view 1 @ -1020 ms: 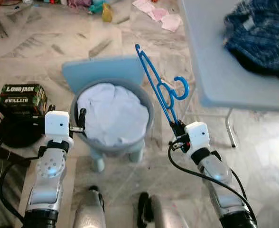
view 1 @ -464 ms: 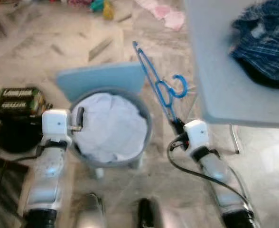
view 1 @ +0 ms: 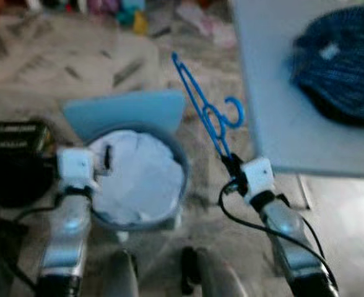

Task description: Hang hanger

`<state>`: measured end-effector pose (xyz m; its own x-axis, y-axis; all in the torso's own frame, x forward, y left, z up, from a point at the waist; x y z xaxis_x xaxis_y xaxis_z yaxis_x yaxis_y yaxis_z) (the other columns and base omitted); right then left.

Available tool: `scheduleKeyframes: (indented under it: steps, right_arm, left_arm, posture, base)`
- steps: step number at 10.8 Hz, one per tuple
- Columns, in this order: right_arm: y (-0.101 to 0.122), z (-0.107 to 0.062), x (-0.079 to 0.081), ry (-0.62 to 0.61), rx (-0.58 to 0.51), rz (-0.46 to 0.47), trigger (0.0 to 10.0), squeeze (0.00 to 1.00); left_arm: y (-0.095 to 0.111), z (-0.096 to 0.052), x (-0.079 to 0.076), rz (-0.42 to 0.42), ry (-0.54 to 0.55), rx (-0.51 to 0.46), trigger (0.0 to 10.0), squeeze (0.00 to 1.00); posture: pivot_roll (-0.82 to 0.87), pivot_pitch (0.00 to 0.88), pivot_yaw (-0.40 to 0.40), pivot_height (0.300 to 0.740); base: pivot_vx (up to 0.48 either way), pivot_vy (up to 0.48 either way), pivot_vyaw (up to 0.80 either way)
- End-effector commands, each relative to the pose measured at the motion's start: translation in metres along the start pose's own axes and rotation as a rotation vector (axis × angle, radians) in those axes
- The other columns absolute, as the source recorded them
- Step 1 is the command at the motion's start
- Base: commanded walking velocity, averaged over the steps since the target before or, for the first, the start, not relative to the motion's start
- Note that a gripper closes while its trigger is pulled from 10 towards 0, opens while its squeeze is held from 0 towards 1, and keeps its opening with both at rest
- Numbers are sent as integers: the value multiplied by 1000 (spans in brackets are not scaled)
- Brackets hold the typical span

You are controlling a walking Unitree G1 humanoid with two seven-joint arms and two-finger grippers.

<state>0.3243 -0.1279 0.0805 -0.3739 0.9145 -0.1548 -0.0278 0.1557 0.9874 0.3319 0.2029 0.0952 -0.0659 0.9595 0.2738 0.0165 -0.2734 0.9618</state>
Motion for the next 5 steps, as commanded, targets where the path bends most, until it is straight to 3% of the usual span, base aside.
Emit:
scheduleKeyframes:
  steps: [1, 2, 5]
  right_arm:
    - [-2, -5, -3, -10, 10, -2, 10000, 0]
    - [0, -11, -1, -3, 10, -9, 10000, 0]
    - [12, -22, -7, -12, -3, -21, 10000, 0]
  left_arm:
    - [-19, -3, -3, 18, -57, 81, 10000, 0]
    - [-39, -3, -19, 41, -226, 172, 10000, 0]
    - [-51, 8, -44, 74, -392, 257, 10000, 0]
  posture:
    - [77, 271, -134, 740]
    - [48, 300, -147, 740]
    - [-22, 347, -155, 740]
  base:
    - [0, 0, 0]
    - [0, 0, 0]
    - [0, 0, 0]
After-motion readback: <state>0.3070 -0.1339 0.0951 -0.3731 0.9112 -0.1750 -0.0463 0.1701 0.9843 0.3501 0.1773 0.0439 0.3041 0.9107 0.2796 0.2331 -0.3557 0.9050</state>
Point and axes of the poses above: a point about 5 cm out from each wrist's last joint towards the gripper, its own z axis pointing out of the wrist towards the gripper, its own y axis along the axis of the wrist's last joint, x = y × z, the point moved 6 cm from there along z, pointing out of the wrist towards the gripper, and after that the axes turned 4 degrees about z, right-handed, at the moved point
